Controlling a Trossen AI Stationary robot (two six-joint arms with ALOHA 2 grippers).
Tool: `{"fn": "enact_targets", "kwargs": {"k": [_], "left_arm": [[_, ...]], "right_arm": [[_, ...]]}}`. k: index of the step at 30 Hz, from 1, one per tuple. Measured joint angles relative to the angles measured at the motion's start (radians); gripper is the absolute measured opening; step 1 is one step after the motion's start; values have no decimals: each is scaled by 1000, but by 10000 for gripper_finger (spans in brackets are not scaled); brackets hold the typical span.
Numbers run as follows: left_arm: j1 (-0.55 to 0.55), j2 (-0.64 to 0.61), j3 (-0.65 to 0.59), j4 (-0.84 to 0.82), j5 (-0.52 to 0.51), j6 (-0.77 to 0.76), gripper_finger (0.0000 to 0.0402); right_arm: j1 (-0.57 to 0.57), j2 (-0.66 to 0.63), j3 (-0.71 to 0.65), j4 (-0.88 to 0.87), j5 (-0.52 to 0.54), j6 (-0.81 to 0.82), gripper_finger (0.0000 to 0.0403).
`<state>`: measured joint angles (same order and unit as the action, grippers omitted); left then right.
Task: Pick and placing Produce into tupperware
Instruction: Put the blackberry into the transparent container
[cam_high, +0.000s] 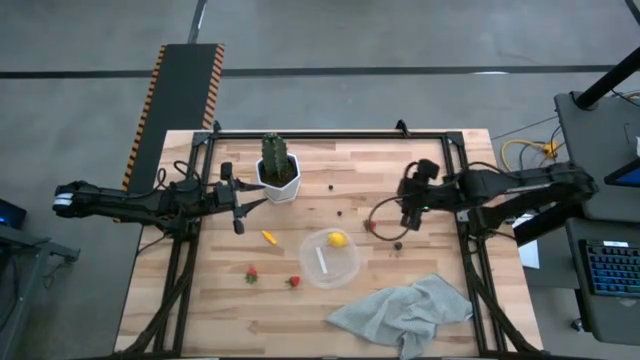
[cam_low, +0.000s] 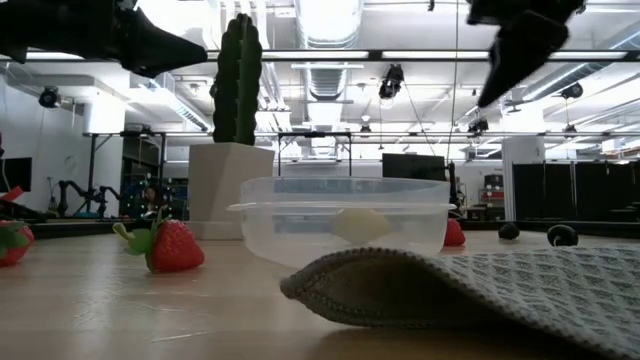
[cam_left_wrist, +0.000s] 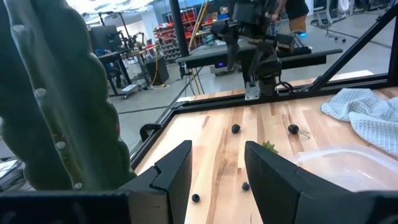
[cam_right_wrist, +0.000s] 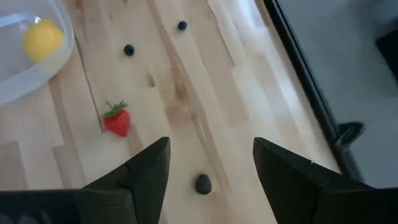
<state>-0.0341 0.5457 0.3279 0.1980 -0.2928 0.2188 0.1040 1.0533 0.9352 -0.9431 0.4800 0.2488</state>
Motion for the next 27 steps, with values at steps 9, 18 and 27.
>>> {"fn": "enact_targets", "kwargs": {"k": [9,18,27], "left_arm": [[0,13,0,2,0,-2,135],[0,29,0,4,0,6,135],[0,24,0,3,0,6,135]], "right_arm": [[-22,-70,-173,107,32,90,239],[-106,141,-172,103,32,95,299],[-135,256,-173,114,-51,57,283]]}}
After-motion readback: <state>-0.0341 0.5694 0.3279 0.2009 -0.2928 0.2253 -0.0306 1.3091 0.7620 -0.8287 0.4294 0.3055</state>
